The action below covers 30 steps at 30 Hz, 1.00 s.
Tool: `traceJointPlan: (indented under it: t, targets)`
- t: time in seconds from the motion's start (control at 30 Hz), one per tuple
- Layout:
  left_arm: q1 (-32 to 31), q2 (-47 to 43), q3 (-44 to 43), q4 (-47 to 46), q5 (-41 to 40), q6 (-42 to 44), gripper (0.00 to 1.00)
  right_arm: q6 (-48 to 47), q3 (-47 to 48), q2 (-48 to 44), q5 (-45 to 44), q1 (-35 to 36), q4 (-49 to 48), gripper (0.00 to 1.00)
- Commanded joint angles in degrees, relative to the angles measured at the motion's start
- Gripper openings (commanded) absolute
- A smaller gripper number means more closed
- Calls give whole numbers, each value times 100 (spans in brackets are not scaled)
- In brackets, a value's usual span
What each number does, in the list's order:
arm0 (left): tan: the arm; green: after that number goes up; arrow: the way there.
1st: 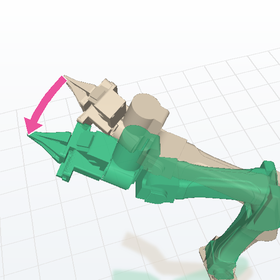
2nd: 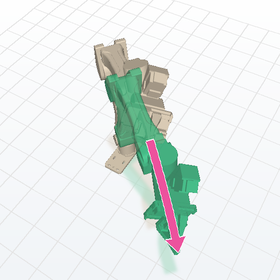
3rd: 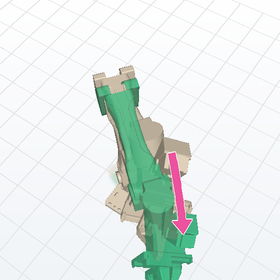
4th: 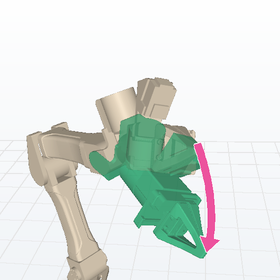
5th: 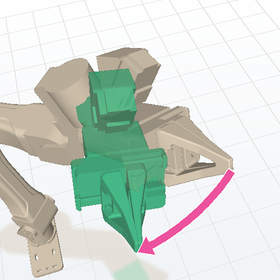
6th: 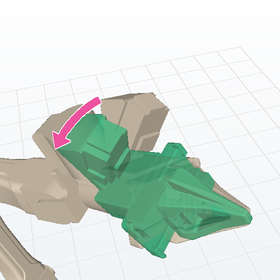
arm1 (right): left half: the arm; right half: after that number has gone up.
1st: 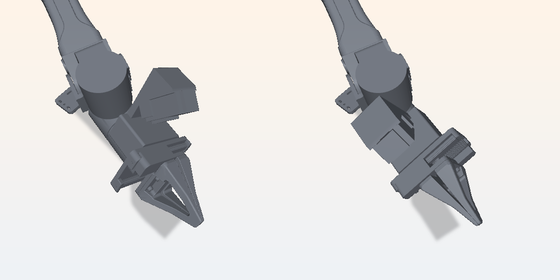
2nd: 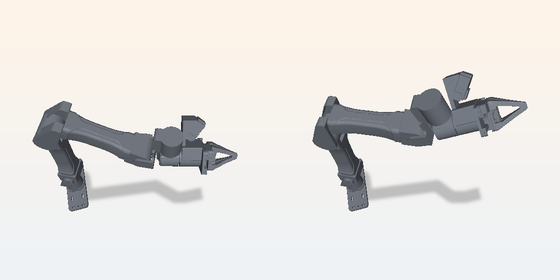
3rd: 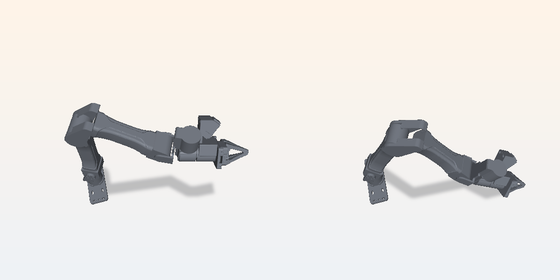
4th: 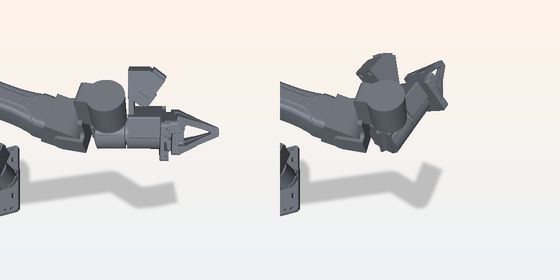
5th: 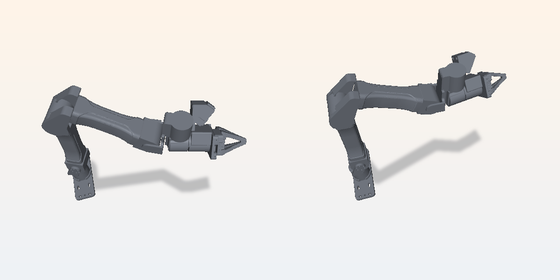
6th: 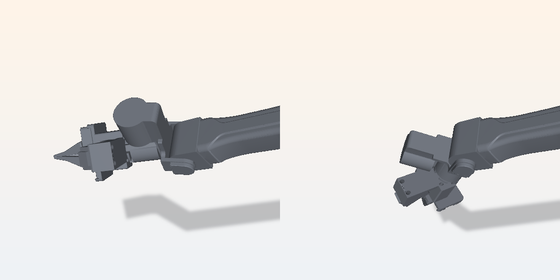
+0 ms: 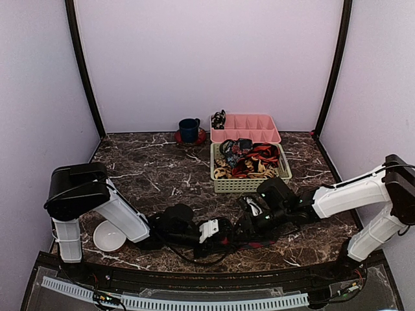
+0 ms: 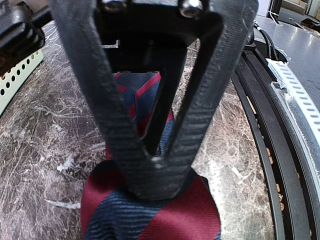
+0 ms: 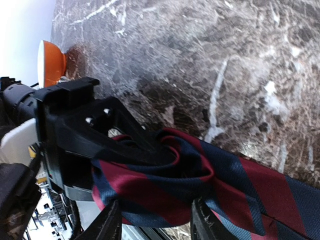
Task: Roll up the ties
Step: Roll the tie at the center of the board.
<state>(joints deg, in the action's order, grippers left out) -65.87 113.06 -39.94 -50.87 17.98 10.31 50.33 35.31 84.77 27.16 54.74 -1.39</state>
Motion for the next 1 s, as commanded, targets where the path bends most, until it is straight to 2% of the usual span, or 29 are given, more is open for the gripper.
traceJointPlan:
  t: [0.0, 0.07, 0.2, 0.4, 0.43, 0.53, 0.57, 0.67, 0.73, 0.97]
  targets:
    - [-14, 269, 88, 1013, -164, 15, 15, 144, 124, 31, 22, 45, -386, 46]
    - [-14, 270, 83, 1010, -163, 4, 15, 177, 97, 100, 50, 45, -493, 45]
    - [-14, 270, 88, 1021, -169, 1, 15, 109, 94, 198, 70, 46, -432, 36]
    - [-10, 287, 79, 1025, -155, -10, 15, 25, -112, 286, 88, 37, -396, 3]
    - [-13, 295, 77, 1022, -154, -19, 15, 0, -138, 279, 59, 30, -379, 0]
    - [-14, 296, 80, 1009, -146, -29, 15, -36, -212, 217, 57, -34, -327, 0]
    - [-14, 296, 81, 1018, -151, -30, 15, -23, -228, 164, 104, -50, -347, 5]
    - [-13, 296, 92, 1027, -162, -30, 15, 172, -286, -113, 163, -44, -458, 35]
    - [-14, 296, 101, 999, -162, -29, 15, 282, -248, -256, 146, -19, -474, 45]
    - [-14, 301, 83, 959, -125, -29, 15, 442, -63, 28, 133, 142, -668, 50]
